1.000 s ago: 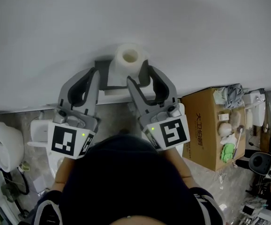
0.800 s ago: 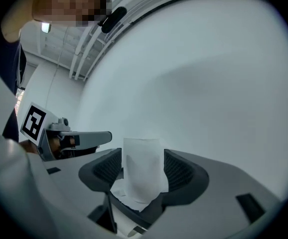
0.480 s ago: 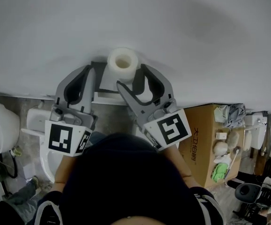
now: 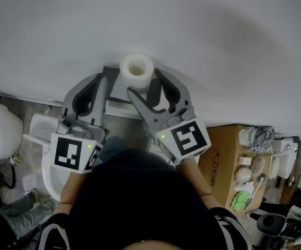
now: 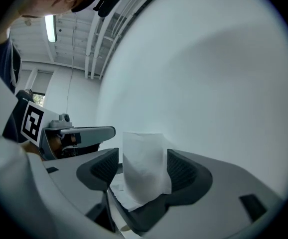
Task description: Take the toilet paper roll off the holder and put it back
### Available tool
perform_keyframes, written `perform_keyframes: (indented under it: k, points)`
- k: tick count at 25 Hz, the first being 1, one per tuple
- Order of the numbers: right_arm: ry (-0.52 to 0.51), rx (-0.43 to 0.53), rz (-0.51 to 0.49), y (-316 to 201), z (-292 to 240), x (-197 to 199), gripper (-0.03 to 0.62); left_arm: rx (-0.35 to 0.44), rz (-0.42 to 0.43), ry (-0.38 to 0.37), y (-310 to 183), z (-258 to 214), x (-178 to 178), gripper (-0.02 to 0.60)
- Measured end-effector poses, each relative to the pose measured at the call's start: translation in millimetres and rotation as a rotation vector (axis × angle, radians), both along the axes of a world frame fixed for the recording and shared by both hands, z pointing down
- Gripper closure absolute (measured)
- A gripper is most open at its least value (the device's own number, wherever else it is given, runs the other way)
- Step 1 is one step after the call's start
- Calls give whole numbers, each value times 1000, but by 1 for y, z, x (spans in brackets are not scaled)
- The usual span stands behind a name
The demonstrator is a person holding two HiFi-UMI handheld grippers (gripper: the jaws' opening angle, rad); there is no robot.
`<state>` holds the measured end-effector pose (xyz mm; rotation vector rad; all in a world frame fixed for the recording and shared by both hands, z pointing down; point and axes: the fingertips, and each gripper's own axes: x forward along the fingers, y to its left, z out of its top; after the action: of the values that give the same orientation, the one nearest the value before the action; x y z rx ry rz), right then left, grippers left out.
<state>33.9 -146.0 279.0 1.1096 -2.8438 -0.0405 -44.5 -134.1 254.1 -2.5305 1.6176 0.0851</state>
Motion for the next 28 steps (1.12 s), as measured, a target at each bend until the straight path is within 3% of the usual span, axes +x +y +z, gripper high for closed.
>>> perform_keyframes:
  k: [28]
  points:
    - [151, -57, 126, -18, 22, -16, 269, -9, 133, 6, -22, -8, -12, 580]
